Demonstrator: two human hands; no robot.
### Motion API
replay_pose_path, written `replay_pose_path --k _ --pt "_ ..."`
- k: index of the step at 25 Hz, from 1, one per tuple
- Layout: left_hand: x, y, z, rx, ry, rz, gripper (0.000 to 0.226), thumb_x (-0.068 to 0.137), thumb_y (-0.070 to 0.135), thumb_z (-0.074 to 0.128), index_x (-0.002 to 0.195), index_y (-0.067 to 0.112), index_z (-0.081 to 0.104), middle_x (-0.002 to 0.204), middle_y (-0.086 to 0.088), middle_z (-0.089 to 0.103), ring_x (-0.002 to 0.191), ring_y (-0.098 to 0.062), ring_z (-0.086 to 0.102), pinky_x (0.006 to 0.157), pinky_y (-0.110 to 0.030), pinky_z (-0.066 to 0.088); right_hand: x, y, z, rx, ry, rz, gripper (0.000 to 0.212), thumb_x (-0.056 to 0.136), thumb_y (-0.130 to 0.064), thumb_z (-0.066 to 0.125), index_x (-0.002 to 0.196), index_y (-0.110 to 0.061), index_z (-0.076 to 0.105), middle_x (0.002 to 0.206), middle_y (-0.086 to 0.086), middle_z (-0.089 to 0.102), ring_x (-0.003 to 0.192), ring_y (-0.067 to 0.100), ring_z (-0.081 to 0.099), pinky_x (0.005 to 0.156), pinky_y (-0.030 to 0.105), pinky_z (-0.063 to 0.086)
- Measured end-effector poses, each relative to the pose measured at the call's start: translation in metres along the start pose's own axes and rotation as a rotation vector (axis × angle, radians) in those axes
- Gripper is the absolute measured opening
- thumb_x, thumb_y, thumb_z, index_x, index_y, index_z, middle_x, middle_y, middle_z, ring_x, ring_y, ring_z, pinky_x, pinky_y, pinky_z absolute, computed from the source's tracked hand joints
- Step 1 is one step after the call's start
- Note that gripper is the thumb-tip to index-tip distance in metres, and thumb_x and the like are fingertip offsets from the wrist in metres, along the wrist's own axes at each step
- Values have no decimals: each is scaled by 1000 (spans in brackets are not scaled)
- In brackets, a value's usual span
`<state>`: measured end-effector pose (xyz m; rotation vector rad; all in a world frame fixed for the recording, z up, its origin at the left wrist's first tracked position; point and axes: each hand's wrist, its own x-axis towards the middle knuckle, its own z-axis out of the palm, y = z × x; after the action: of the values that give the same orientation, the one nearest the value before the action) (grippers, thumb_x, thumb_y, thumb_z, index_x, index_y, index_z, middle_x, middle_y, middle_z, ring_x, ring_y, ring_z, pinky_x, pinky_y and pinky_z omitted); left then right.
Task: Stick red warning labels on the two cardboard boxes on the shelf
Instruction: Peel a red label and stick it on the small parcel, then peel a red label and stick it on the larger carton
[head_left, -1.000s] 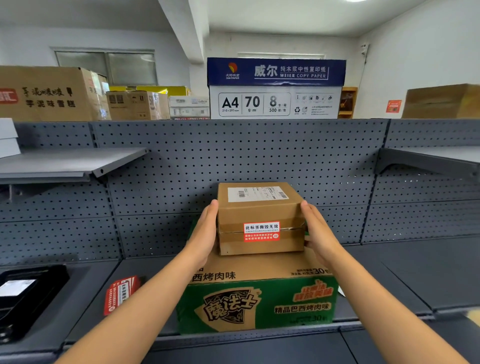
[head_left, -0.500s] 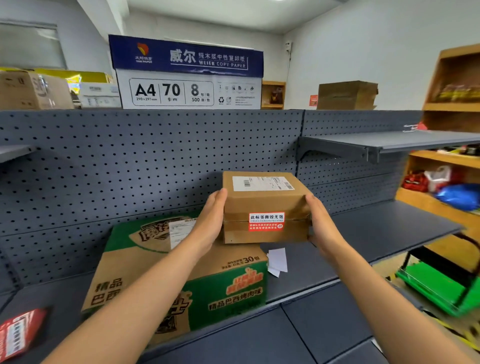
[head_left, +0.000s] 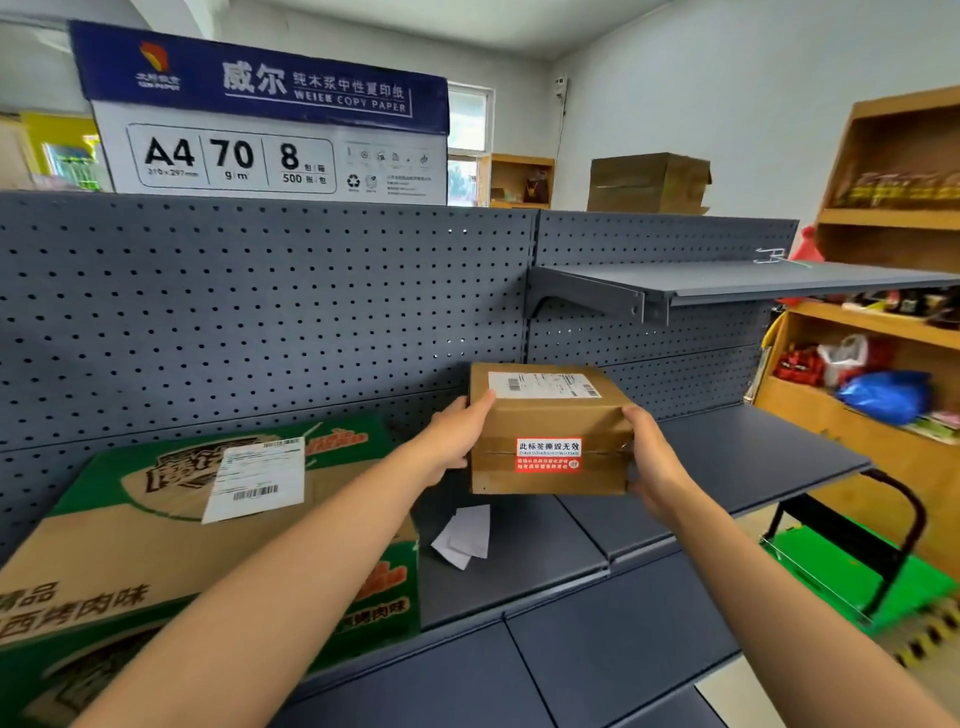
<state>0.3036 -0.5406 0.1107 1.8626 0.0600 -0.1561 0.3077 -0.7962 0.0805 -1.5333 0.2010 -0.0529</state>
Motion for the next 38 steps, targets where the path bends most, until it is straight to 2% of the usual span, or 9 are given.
replay_pose_path --k 5,12,16,19,22,25,30,34,38 --pt "13 -10 43 -90 -88 -172 58 105 56 40 155 27 37 160 -6 41 138 -35 48 113 -45 45 25 22 -32 -33 33 95 45 99 -61 37 132 -35 50 126 9 63 109 30 65 96 56 55" --pt "26 -21 58 -65 -100 -243 55 107 43 38 158 22 33 162 -11 38 140 -38 47 113 -48 45 28 39 -40 32 65 165 34 107 -43 31 114 -25 58 105 9 66 94 27 64 73 44 54" --pt "23 -20 51 -50 -70 -238 53 107 38 42 156 19 36 159 -14 41 138 -40 48 107 -46 46 28 37 -32 -45 143 110 35 102 -35 33 114 -17 62 107 12 66 90 24 60 87 49 55" --pt "16 -12 39 -83 -13 -184 32 107 29 41 133 15 53 140 -15 54 125 -34 55 100 -42 48 26 27 -28 -200 214 -16 36 101 -32 38 125 -16 59 124 13 64 102 26 59 90 45 49" --pt "6 -6 14 -145 44 -101 27 107 24 39 108 10 62 114 -10 66 106 -27 64 96 -41 52 8 5 -12 -379 248 -143 44 100 -31 41 139 -17 55 133 10 62 116 29 57 94 44 48" --pt "-21 -2 -25 -173 121 -40 29 106 23 40 83 14 56 90 -5 68 85 -21 69 81 -35 53 -13 -14 32 -491 217 -288 47 99 -33 42 143 -20 53 142 6 59 123 29 57 102 47 48" --pt "-90 -20 -130 -105 287 49 34 107 26 40 76 16 50 76 0 65 73 -18 65 72 -31 50 -60 -32 164 -483 -18 -497 40 105 -27 46 141 -14 57 138 8 63 127 26 56 101 36 43" --pt "-146 -54 -215 -11 425 37 31 107 20 36 80 14 51 81 -3 64 77 -18 63 73 -33 50 -110 -39 270 -483 -201 -599 27 105 -25 50 122 -12 66 116 4 68 107 20 60 84 29 41" --pt "-213 -94 -301 -9 612 -23 29 105 20 39 83 16 57 82 -2 64 75 -18 61 73 -33 49 -174 -37 366 -484 -404 -650 12 103 -25 52 100 -17 62 92 -7 63 81 13 57 70 31 42"
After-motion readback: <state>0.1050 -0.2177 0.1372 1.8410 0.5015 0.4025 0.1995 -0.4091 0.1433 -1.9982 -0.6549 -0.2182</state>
